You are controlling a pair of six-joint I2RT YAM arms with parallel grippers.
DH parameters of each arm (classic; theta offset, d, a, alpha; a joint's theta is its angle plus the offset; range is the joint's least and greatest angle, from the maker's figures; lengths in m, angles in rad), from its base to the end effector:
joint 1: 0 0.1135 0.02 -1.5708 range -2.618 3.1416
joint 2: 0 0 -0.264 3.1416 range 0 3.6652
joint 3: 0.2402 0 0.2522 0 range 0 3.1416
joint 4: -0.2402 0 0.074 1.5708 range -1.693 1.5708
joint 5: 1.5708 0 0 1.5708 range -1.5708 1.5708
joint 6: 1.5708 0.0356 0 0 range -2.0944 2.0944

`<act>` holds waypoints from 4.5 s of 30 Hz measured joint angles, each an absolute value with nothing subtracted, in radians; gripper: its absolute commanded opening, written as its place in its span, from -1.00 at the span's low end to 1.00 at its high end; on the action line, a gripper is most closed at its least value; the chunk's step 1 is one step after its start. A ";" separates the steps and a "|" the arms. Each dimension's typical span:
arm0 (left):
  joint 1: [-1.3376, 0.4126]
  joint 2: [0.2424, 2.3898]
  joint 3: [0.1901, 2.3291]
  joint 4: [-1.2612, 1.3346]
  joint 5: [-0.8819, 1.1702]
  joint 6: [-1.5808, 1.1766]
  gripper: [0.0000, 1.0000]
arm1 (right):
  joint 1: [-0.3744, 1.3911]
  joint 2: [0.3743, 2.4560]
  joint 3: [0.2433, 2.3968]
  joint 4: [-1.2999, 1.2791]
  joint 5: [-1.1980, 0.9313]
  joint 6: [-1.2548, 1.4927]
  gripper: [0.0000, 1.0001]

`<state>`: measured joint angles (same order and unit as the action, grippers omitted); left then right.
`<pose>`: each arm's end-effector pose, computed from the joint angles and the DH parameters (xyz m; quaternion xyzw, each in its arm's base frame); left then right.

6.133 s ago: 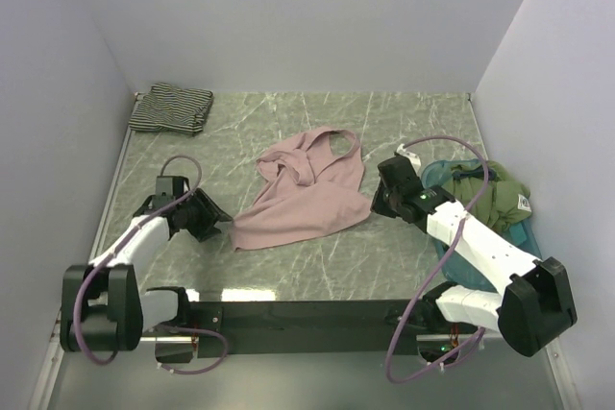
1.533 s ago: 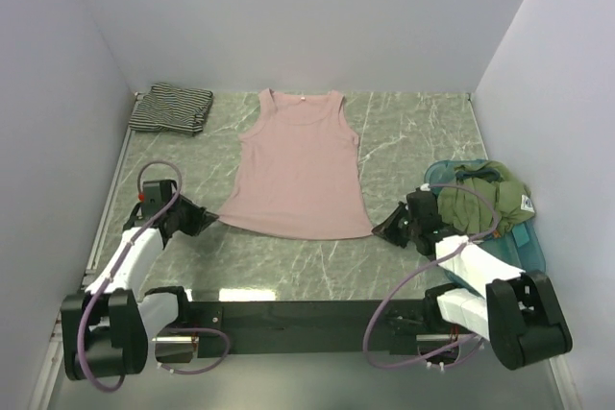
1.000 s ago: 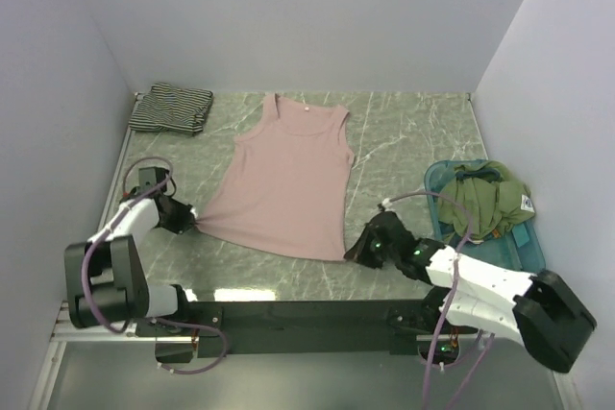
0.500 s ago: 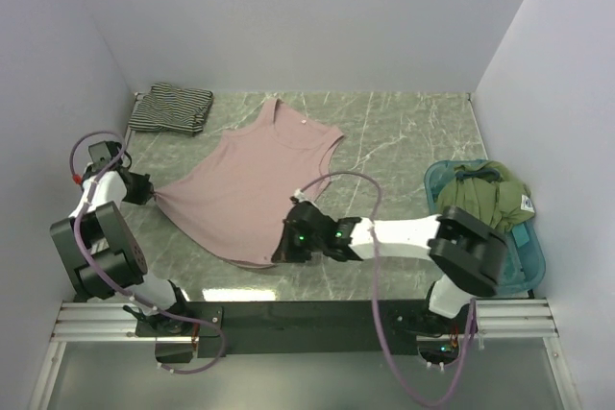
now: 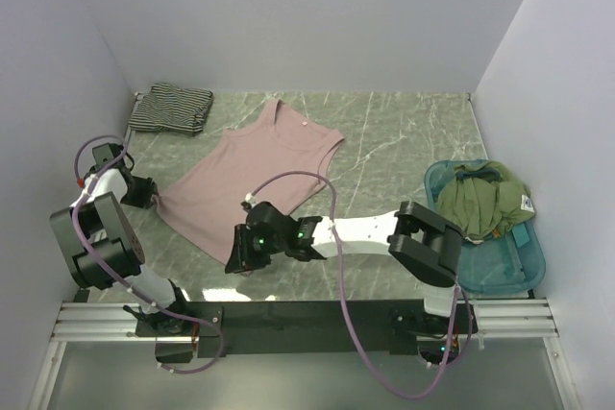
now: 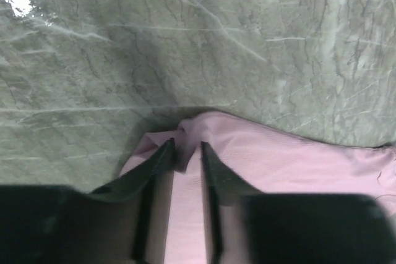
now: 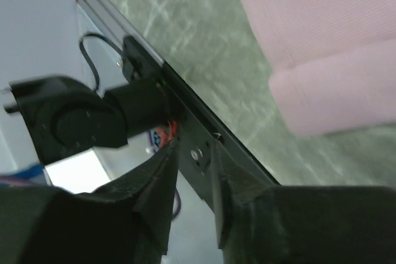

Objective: Fold and stack the tank tops
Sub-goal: Flatten the tank top out

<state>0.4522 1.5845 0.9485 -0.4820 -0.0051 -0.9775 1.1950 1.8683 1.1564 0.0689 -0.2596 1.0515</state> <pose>0.2736 0.1331 0.1817 -0.6392 0.7355 -0.0559 0.2174 0.1415 0.3836 0.1863 -0.1213 0.8804 0.4501 0.0877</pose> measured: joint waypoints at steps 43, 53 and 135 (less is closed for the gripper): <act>-0.317 1.274 0.724 -0.559 -0.075 -1.068 0.06 | 0.396 2.445 2.140 -0.675 0.149 0.214 -0.10; -0.369 1.329 0.724 -0.551 -0.076 -1.060 0.06 | 0.394 2.472 2.191 -0.695 0.221 0.163 -0.10; -0.474 1.086 0.614 -0.766 0.056 -1.462 0.28 | 0.333 2.497 2.205 -0.694 0.034 0.220 -1.00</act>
